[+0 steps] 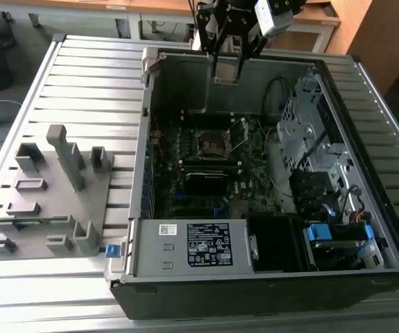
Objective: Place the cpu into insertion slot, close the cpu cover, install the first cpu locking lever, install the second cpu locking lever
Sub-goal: 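Place the cpu into insertion slot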
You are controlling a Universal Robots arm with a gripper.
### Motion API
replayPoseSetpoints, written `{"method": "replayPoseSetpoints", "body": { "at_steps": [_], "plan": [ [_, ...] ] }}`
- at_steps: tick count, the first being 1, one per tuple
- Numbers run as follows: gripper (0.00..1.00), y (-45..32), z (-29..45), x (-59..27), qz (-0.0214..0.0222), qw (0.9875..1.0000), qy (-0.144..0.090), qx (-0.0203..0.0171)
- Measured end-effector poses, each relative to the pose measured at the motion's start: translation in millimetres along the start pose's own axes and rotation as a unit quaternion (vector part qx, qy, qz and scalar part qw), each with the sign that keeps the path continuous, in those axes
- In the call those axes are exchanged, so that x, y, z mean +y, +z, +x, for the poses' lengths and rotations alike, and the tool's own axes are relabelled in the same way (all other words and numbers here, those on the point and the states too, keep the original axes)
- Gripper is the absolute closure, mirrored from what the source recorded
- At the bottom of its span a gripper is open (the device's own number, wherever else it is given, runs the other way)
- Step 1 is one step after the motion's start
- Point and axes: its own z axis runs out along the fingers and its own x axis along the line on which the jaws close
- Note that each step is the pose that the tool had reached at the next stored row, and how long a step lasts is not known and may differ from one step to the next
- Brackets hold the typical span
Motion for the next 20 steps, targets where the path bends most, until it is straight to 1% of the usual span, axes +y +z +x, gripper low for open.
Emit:
{"method": "replayPoseSetpoints", "body": {
  "at_steps": [6,12,20],
  "plan": [
    [0.46,0.1,0.0,0.0,0.0001,1.0,0.0,0.0],
    [0.46,3.9,-0.1,-0.3,0.0,1.0,0.0,0.0],
    [0.46,4.7,-0.1,-0.4,0.0,1.0,0.0,0.0]
  ]
}}
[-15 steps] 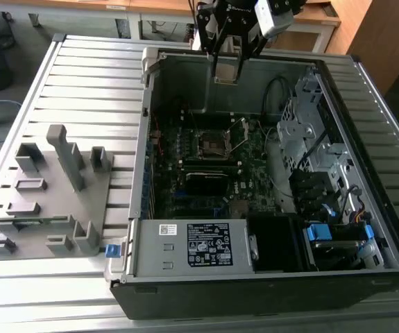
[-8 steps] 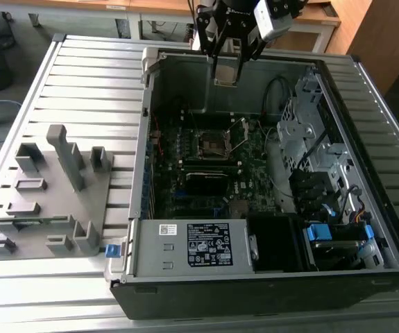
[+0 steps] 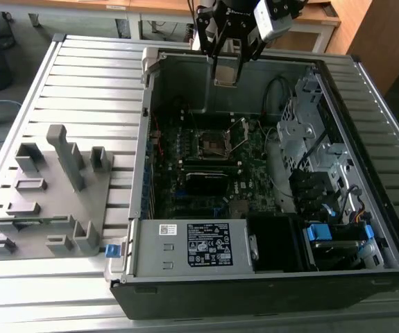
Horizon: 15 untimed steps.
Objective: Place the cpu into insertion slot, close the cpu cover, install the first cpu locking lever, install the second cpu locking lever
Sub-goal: 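Place the cpu into insertion slot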
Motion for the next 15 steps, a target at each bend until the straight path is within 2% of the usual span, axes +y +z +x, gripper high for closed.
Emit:
{"method": "replayPoseSetpoints", "body": {
  "at_steps": [15],
  "plan": [
    [0.46,2.1,0.0,-0.2,0.0001,1.0,0.0,0.0]
  ]
}}
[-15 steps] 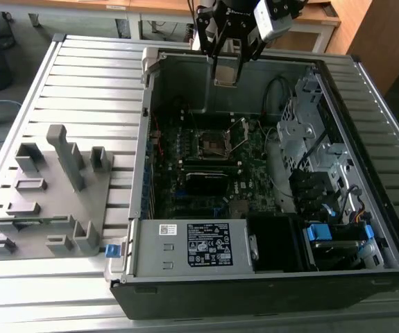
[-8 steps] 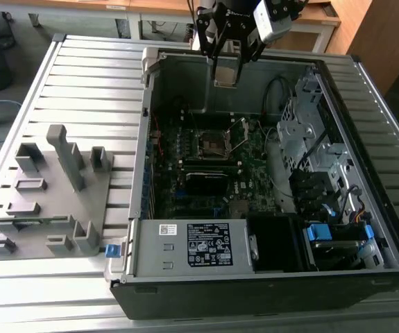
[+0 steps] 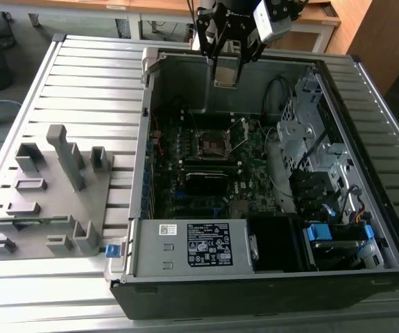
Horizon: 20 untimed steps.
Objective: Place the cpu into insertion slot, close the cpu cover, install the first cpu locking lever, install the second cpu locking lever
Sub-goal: 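Place the cpu into insertion slot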
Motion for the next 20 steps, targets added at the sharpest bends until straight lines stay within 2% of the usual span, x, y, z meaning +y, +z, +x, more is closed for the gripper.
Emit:
{"method": "replayPoseSetpoints", "body": {
  "at_steps": [20],
  "plan": [
    [0.46,4.5,-0.1,-0.4,-0.0001,1.0,0.0,0.0]
  ]
}}
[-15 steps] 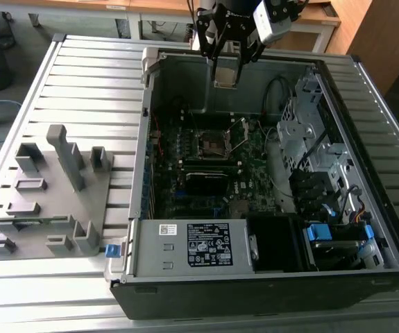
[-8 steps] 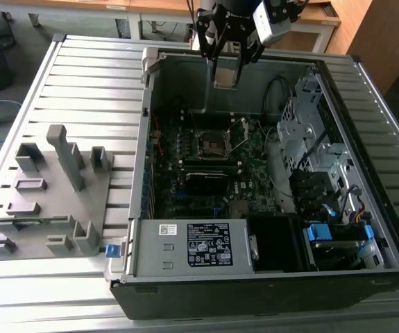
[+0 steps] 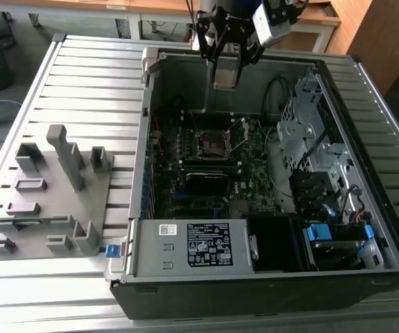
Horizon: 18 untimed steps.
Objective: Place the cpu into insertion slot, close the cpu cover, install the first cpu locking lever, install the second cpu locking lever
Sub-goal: 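Place the cpu into insertion slot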
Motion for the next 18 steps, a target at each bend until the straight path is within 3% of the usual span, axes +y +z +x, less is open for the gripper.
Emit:
{"method": "replayPoseSetpoints", "body": {
  "at_steps": [7,18],
  "plan": [
    [0.46,2.5,-0.1,-0.2,-0.0001,1.0,0.0,-0.0001],
    [0.46,21.9,0.0,-2.0,0.0001,1.0,0.0,-0.0002]
  ]
}}
